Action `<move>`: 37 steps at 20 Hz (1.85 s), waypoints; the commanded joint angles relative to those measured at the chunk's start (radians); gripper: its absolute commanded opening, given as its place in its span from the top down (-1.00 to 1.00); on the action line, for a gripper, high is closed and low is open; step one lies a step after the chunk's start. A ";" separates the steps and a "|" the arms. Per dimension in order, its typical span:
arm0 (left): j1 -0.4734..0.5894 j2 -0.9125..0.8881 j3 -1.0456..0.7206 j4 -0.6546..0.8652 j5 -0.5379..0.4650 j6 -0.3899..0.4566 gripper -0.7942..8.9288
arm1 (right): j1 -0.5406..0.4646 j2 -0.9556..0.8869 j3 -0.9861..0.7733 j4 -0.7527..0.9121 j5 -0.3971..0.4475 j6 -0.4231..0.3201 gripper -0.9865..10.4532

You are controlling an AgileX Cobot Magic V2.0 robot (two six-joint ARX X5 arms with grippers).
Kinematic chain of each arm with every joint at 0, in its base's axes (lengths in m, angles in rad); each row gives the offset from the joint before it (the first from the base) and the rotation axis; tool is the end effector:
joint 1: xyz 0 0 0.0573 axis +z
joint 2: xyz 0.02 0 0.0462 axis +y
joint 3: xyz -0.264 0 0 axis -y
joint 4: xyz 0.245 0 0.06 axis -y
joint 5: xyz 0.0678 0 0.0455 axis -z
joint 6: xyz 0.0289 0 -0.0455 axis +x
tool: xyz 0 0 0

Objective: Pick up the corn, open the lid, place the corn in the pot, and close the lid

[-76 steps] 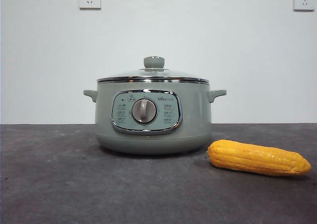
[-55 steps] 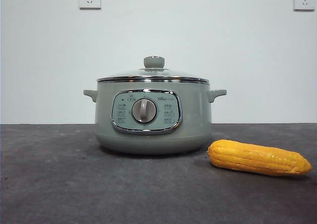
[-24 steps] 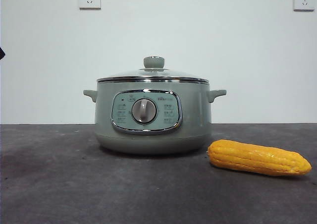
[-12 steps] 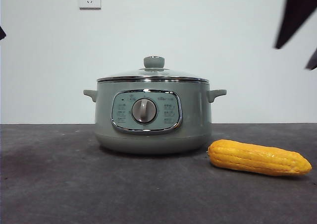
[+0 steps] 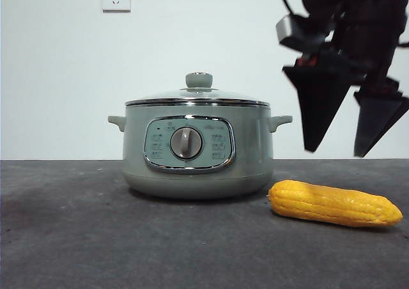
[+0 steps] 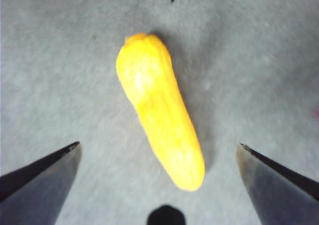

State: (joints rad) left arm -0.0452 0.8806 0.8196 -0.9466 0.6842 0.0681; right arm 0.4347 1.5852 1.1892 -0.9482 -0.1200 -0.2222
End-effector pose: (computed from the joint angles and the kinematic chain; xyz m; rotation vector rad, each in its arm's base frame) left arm 0.1473 -0.0249 0.2758 -0.2631 0.9517 -0.6972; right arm 0.2658 0.1272 0.2343 -0.3962 1.2899 0.6173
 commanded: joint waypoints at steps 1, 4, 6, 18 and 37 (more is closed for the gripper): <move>-0.002 0.003 0.001 -0.002 0.004 0.016 0.84 | 0.004 0.042 0.001 0.032 -0.001 -0.035 -0.17; -0.002 0.003 0.001 -0.003 0.004 0.016 0.84 | 0.004 0.085 0.001 0.062 -0.008 -0.054 -0.16; -0.002 0.003 0.001 -0.002 0.004 0.022 0.84 | 0.004 0.106 0.001 0.078 -0.031 -0.071 -0.16; -0.002 0.004 0.001 -0.002 0.004 0.043 0.84 | 0.005 0.212 0.001 0.076 -0.029 -0.085 -0.05; -0.163 0.295 0.375 0.140 -0.028 -0.094 0.83 | 0.005 -0.129 0.002 -0.246 -0.003 0.057 0.85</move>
State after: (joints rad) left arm -0.2039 1.1606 1.1820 -0.8154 0.6571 -0.0162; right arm 0.4374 1.4605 1.1915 -1.1946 -0.1226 -0.1986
